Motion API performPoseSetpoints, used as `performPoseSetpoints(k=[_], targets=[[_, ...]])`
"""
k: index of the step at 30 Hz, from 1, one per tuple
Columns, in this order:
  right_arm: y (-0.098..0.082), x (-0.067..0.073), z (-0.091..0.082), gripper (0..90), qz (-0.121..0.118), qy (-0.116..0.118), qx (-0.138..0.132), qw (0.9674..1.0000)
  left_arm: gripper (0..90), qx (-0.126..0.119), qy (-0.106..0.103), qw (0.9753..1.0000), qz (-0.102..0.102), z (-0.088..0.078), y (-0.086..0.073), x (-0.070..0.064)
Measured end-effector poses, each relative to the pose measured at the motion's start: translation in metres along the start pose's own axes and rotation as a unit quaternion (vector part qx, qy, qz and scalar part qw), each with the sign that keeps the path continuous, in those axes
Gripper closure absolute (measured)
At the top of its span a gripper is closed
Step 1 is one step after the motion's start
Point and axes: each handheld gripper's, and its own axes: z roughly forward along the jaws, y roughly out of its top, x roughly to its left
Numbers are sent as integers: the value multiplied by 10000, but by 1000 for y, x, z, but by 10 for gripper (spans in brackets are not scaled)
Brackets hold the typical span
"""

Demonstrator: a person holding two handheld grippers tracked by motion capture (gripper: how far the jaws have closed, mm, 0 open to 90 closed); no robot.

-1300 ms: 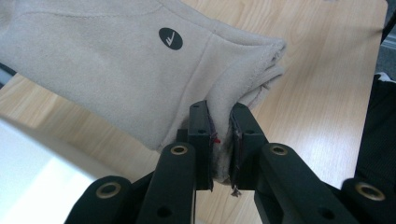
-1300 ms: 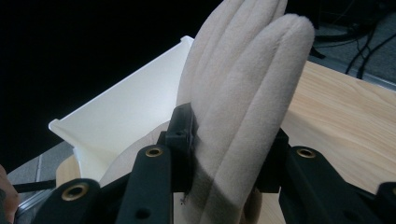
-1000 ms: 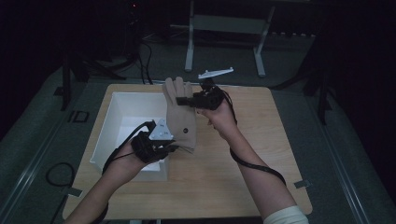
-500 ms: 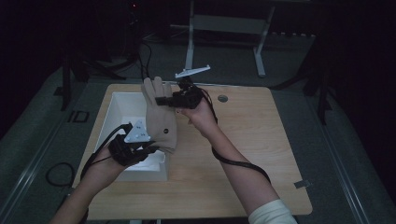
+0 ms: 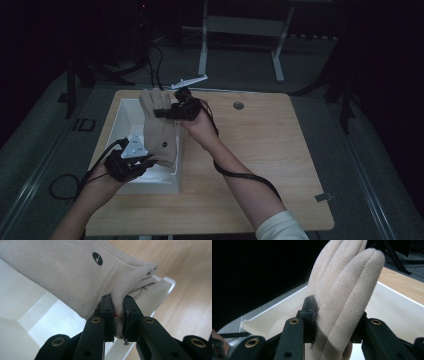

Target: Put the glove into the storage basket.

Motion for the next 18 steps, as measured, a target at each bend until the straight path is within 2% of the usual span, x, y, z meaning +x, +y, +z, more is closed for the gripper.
performPoseSetpoints(k=[2, 5, 9, 15, 18], targets=[[-5, -2, 8, 653, 80, 22, 45, 10000, 818, 44, 57, 10000, -42, 4, -4, 1], [-9, -5, 14, 652, 105, 6, 92, 9999, 818, 57, 16, 9999, -105, 9, -8, 2], [-19, -10, 29, 651, 172, -57, 221, 9996, 818, 171, 73, 9996, -197, 20, -21, 4], [-26, -11, 44, 648, 109, -98, 520, 9985, 817, 253, 14, 9992, -317, 32, -34, 3], [-26, -10, 49, 646, 74, -125, 641, 9978, 817, 217, -2, 9989, -405, 34, -41, 4]])
